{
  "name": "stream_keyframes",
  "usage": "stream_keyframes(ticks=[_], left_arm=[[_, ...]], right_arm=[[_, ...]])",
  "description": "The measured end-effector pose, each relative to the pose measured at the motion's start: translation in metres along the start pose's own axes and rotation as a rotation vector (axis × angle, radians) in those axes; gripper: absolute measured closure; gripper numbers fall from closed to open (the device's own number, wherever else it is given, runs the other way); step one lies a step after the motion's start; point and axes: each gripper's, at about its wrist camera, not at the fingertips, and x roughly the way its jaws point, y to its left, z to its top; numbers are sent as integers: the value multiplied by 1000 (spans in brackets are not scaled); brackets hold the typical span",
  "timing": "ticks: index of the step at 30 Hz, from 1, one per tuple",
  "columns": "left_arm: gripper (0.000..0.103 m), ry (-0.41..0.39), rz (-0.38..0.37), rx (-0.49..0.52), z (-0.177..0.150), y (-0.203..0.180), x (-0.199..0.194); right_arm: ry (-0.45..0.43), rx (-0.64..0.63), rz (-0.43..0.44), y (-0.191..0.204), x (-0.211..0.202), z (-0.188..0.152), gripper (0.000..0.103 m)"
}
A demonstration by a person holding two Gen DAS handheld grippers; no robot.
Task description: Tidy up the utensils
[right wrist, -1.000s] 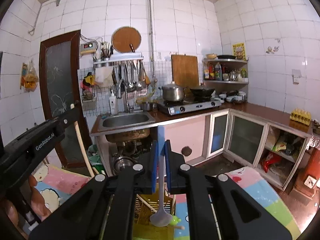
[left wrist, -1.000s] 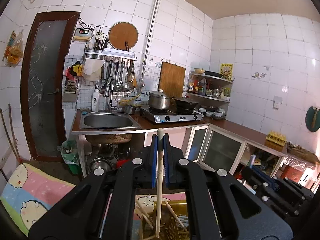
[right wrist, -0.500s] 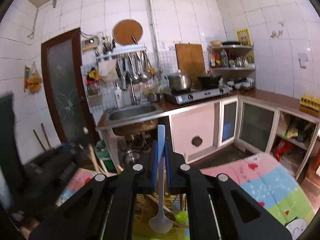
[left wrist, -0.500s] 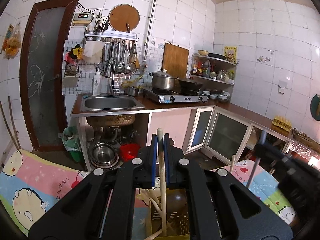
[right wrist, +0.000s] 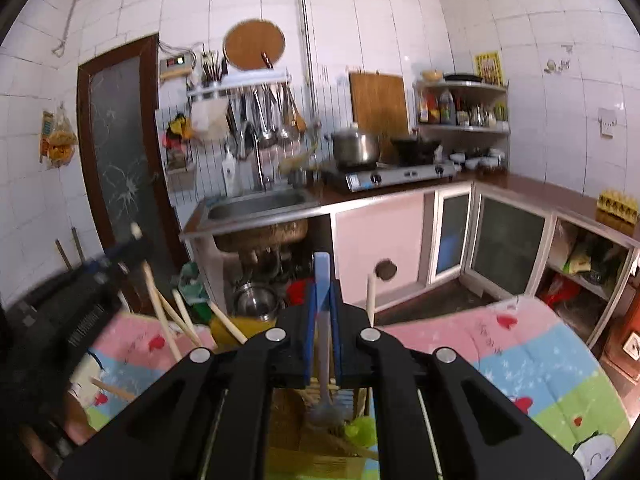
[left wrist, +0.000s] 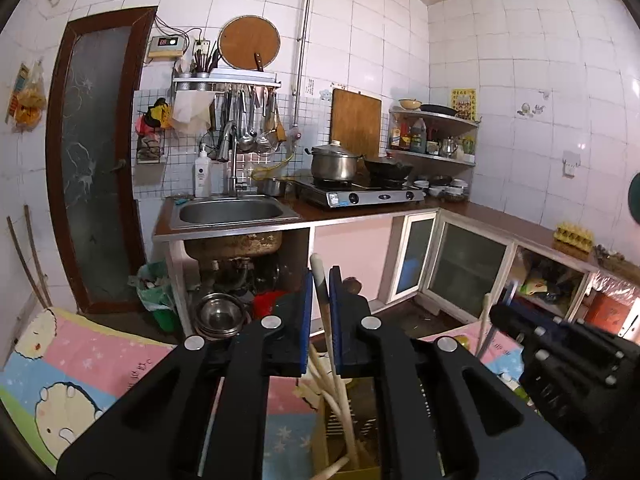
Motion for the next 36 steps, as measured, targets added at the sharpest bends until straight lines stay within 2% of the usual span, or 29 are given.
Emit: stream_keyframes(ticks=[4,6,7,8,9,11,12,14,17,21,25,31,36], left_arm=[[95,22,4,-18,2,5,-4],[93,36,5,-23,4,8,-9],[85,39,8,-24,5,9,-13],[73,37,15,-23,7,11,-20],[67,32,22,-22,8,13,-27],[44,7,32,-19,11,16,-51],[39,-3,34,-17,10,16,-61],[21,-24,38,-13,9,19,-86],[6,-39,38,-7,-6,24,-128],[5,-44,30,-9,-36,30,-173],[5,-13,10,-2,-79,33,-212],[5,25,13,-3,-132,31,-249],[5,8,43,13,-160,31,-263]], right_arm=[[67,-23,-9,0,12,-14,95],[97,-13,-8,-4,11,-16,90],[103,-7,-7,-6,6,-17,66],[94,-4,-11,-8,0,-18,40],[70,-5,-17,-9,-11,-17,36],[47,-20,-27,-11,-32,-15,35],[45,-25,-27,-13,-45,-15,34],[38,-21,-29,-16,-66,-20,19],[20,-21,-29,-18,-102,-38,11],[2,-38,-33,-13,-146,-76,6],[-15,-54,-25,-4,-184,-117,5],[-16,-78,-52,7,-211,-156,5],[-13,-58,-61,5,-222,-180,5]])
